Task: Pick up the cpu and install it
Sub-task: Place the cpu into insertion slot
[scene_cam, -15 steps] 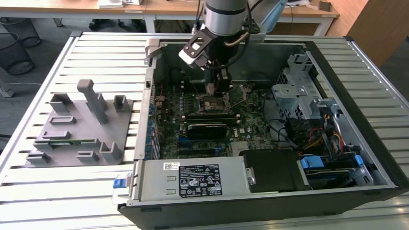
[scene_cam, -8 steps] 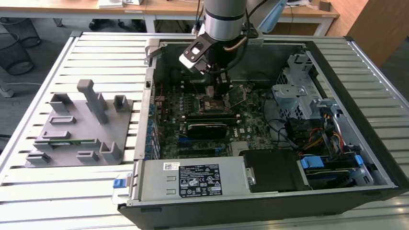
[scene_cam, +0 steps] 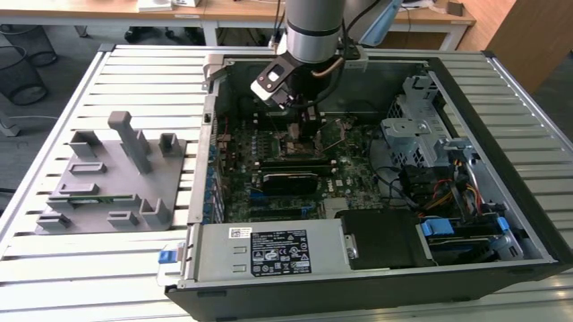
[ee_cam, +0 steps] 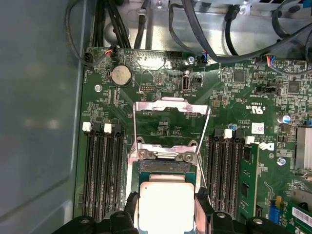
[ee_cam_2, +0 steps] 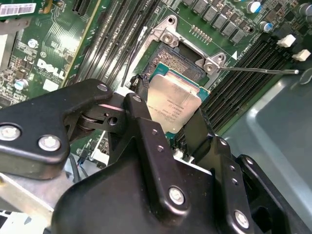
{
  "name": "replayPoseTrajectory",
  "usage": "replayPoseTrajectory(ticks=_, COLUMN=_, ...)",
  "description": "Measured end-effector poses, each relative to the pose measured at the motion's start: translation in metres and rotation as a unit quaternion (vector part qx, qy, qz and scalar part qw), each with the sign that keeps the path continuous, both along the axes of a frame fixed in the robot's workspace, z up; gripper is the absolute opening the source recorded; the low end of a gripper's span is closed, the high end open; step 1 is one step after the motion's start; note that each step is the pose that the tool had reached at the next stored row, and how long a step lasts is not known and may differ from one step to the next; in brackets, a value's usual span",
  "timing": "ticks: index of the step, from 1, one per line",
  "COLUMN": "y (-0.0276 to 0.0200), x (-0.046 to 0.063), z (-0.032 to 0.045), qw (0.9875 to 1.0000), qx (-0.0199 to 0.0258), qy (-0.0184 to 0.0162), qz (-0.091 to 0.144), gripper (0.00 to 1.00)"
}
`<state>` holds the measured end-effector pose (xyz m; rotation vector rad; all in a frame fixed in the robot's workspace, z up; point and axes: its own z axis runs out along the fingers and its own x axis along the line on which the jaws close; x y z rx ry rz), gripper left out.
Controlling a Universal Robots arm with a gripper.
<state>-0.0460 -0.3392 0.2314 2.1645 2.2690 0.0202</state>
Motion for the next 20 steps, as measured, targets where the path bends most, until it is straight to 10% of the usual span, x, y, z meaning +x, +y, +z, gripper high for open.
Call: replayPoseTrajectory(ticks=20, y=0.0027, x=-0.002, z=-0.0192, qw=1.0000, qx=-0.0002, qy=-0.0001, qz=-0.006, gripper=0.54)
